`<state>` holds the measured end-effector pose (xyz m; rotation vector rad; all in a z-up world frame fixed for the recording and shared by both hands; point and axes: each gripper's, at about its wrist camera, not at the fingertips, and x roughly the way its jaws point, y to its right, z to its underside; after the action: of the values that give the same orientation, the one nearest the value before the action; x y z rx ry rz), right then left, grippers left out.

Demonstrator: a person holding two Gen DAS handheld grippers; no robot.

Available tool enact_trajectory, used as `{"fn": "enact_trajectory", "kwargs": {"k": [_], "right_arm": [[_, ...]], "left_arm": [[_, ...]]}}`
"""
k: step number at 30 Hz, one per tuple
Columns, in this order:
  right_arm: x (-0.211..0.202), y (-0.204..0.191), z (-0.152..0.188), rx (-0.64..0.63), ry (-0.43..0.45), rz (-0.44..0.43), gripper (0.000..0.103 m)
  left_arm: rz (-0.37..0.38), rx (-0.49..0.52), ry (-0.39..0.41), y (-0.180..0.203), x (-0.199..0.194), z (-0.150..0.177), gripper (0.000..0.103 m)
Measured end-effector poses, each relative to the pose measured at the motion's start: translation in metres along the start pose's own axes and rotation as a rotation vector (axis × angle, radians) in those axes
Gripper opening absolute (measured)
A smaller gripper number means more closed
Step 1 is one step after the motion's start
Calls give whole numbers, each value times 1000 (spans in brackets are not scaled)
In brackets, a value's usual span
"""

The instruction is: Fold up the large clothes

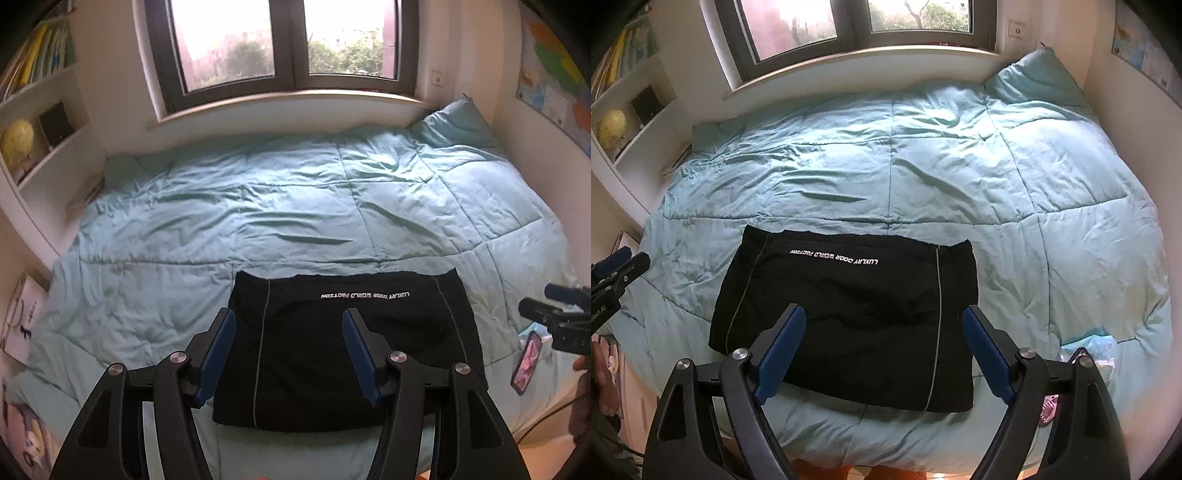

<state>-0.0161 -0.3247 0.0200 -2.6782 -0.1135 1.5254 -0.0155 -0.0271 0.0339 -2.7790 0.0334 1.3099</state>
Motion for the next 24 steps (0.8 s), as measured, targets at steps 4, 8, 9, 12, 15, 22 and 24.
{"fn": "enact_trajectory", "kwargs": {"k": [4, 8, 9, 12, 15, 22, 24], "right_arm": [[8, 6, 0, 11, -17, -5, 88], [16, 10, 0, 28, -30, -9, 88], [18, 11, 0, 31, -34, -13, 88], [26, 12, 1, 38, -46, -28, 88], [36, 10, 4, 37, -64, -38, 88], [49, 9, 4, 47, -87, -47, 88], [53, 10, 5, 50, -97, -48, 88]], "left_arm": [[-23, -21, -20, -5, 9, -1, 62], [-50, -33, -18, -9, 14, -5, 62], [-63, -31, -18, -10, 15, -6, 62], [-99, -32, -26, -11, 19, -9, 62], [-124, -30, -41, -10, 23, -12, 62], [-137, -11, -53, -4, 34, -21, 62], [-137, -8, -57, -1, 36, -21, 62]]}}
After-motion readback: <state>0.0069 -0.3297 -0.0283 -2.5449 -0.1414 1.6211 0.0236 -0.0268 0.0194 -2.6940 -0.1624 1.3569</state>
